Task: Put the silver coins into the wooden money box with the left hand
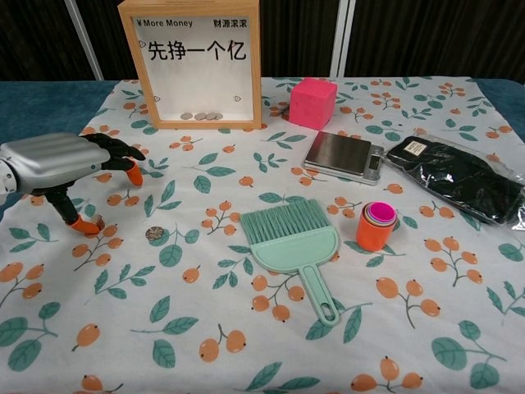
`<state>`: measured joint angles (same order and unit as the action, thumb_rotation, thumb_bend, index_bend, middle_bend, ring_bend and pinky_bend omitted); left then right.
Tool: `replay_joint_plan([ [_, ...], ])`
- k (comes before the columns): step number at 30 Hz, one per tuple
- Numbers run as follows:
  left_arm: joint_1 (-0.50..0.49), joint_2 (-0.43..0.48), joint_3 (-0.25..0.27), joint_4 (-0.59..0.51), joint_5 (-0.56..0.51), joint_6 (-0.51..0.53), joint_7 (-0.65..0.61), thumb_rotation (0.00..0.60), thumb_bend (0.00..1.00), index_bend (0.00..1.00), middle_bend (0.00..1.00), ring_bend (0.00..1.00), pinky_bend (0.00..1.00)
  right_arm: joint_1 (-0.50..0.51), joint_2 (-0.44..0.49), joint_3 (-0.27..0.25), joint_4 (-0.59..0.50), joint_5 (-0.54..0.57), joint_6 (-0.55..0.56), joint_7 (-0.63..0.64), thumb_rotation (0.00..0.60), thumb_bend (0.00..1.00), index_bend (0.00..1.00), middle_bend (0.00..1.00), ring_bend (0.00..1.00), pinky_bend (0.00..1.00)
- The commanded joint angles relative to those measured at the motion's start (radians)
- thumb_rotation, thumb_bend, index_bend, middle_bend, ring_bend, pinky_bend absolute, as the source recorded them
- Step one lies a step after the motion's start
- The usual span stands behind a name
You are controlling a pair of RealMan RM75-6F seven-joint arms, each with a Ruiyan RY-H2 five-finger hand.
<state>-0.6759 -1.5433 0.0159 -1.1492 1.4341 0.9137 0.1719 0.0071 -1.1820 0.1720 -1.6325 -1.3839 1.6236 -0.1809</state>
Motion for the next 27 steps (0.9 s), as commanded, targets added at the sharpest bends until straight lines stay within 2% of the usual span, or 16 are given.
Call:
replay_joint_plan([
  [1,0.003,-0.002,0.001,0.003,0.001,0.0,-0.002,0.6,0.03,0.33,0.07,0.0,0.0,0.0,0.0,0.001,0.0,0.002,0.0,0.002,0.6,0.36,0.06,0.02,0.0,0.0],
  [4,0.007,-0.003,0.004,0.006,0.009,0.008,-0.008,0.6,0.04,0.42,0.08,0.0,0.0,0.0,0.001,0.003,0.0,0.005,-0.002,0.005,0.6,0.36,0.06,0.02,0.0,0.0],
  [10,0.014,0.0,0.01,0.01,0.016,0.008,-0.019,0.6,0.18,0.56,0.09,0.0,0.0,0.0,0.002,0.003,-0.002,0.008,-0.005,0.008,0.6,0.36,0.06,0.02,0.0,0.0],
  [21,0.017,0.011,0.006,-0.011,-0.01,-0.025,0.016,0.6,0.34,0.58,0.1,0.0,0.0,0.0,0.003,0.002,-0.003,0.005,-0.004,0.007,0.6,0.36,0.06,0.02,0.0,0.0],
  [27,0.016,0.021,0.001,-0.037,-0.014,-0.034,-0.002,0.6,0.54,0.63,0.13,0.0,0.0,-0.001,0.004,0.003,-0.004,0.007,-0.003,0.009,0.6,0.36,0.06,0.02,0.0,0.0],
])
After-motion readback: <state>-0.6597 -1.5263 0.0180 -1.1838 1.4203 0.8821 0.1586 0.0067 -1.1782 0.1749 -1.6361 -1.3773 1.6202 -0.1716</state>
